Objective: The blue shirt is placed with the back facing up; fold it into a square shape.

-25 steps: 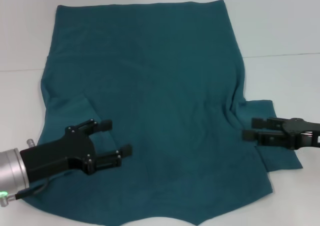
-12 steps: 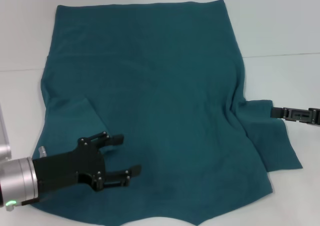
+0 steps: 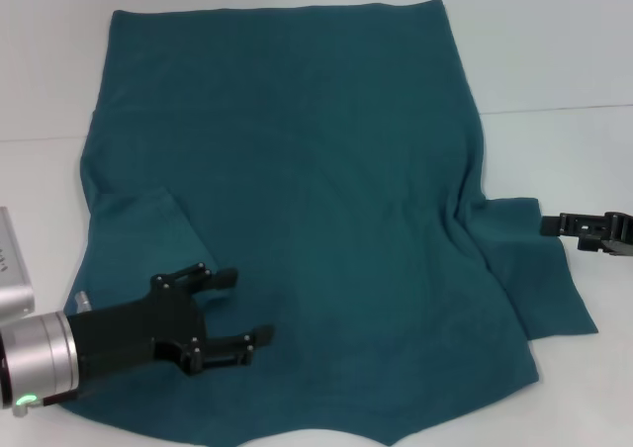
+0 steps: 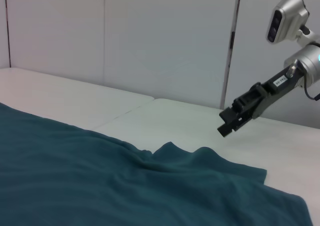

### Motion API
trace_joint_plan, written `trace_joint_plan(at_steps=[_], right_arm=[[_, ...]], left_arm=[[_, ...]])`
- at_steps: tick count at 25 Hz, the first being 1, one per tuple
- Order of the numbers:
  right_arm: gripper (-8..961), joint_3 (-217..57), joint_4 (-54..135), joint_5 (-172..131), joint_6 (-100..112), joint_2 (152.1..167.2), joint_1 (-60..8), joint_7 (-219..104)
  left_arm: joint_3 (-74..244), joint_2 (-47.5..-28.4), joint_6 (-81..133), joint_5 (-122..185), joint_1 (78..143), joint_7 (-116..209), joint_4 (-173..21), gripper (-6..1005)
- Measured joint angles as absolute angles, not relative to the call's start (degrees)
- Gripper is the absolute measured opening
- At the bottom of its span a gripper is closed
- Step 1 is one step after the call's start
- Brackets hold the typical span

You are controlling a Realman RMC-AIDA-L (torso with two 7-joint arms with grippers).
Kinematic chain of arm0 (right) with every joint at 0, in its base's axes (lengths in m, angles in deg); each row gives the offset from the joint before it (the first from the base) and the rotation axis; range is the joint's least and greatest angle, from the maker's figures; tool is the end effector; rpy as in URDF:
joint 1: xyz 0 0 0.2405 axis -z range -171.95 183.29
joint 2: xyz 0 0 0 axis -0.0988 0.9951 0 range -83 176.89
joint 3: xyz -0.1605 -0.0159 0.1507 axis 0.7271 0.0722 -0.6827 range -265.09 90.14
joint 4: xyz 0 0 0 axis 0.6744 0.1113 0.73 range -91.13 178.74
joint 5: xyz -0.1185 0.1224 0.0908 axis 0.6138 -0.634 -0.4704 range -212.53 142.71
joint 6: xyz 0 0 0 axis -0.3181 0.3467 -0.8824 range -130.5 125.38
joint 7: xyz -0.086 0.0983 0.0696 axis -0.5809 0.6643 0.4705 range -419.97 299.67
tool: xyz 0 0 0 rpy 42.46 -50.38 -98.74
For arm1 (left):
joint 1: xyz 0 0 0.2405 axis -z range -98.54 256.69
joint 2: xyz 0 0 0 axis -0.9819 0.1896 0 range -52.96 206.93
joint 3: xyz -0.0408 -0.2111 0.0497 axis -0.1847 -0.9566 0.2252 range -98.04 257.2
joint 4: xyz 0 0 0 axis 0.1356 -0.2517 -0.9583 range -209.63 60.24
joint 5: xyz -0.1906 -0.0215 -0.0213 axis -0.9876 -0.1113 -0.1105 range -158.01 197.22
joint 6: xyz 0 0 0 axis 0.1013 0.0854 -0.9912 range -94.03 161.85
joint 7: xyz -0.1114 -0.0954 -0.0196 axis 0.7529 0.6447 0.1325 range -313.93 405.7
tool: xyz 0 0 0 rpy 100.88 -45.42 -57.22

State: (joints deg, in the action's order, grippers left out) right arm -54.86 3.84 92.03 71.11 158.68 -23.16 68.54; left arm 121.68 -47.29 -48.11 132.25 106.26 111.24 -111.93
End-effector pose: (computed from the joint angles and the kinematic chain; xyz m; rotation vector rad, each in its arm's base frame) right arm 0.3058 0.3300 0.0818 -1.9860 1.6615 0.5142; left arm -0.2265 0.2927 -0.0220 -2.6778 -0.4218 -0.6478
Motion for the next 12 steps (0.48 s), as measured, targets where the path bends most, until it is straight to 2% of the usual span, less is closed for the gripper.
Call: trace_joint_plan(at_steps=[12], right_arm=[[914, -53.3, 4.34, 93.89, 64.88, 160.24, -24.4, 68.89]], left_arm=[[122.55, -47.23, -46.22, 132.28, 107.14, 111.8, -111.11, 891]])
